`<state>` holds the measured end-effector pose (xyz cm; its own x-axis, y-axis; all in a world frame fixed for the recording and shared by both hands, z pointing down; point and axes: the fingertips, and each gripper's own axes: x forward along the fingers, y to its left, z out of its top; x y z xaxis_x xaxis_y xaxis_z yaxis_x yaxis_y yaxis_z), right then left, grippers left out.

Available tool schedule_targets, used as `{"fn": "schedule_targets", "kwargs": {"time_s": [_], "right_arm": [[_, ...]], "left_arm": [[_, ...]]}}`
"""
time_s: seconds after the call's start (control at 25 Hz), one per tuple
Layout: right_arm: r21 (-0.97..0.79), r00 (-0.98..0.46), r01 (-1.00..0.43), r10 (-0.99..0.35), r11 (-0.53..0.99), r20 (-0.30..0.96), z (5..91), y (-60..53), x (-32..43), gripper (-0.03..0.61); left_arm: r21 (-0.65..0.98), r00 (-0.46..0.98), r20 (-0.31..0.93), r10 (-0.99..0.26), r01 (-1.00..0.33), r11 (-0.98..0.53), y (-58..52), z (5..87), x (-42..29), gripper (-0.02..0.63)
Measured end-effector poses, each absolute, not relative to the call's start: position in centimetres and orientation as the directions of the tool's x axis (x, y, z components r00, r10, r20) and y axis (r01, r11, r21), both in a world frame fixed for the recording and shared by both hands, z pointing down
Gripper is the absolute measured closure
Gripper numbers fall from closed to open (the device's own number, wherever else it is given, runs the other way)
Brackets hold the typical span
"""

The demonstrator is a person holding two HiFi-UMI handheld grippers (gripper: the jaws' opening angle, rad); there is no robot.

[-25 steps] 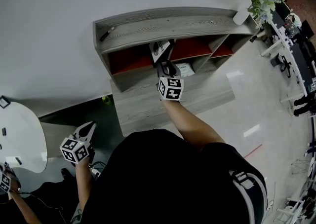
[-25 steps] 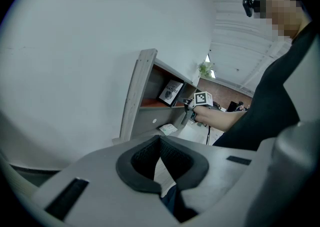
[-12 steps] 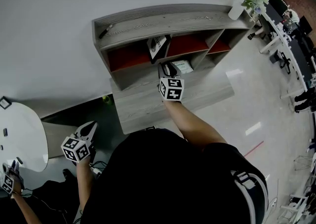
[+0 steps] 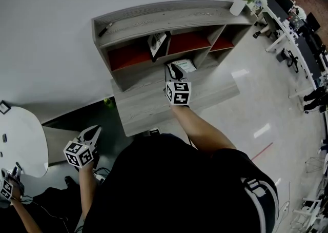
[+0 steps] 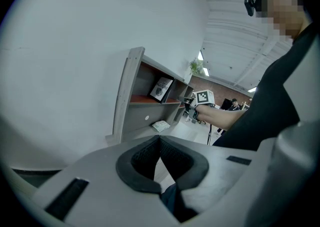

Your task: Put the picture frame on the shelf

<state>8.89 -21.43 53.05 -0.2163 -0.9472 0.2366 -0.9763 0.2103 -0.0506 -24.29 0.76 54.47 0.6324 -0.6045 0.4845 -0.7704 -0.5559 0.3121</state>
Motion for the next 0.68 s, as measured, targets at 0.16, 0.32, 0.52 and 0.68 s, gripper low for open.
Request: {"fn": "schedule_targets", "kwargs": {"time_s": [0.16,0.32,0.52,0.68], "right_arm": [[-0.049,-0.215,-0.977,-0.948,0.209,0.236,52.8,-20.1,9.4,0.511],[-0.043,-0.211,-0.977,-0.949,0.207,0.234,52.4,-18.7,10.1,0.547],[-0.04,-0.201,-0.98,-0.95,0.197,0.239,52.7,-17.0,11.3,0.563],[-0.042,-0.201,-0.979,-0.947,0.197,0.25,53.0,-15.6,11.8,0.563]], "left_arm": [[0.314,0.64,0.481,-0.6,-0.764,-0.564,1.4,54.4,-23.9,0.595],[0.316,0.646,0.48,-0.593,-0.758,-0.57,2.2,54.5,-23.3,0.594],[0.322,0.66,0.476,-0.582,-0.746,-0.583,3.0,54.8,-22.4,0.594],[0.328,0.667,0.475,-0.573,-0.739,-0.589,3.9,55.1,-21.6,0.594]]}}
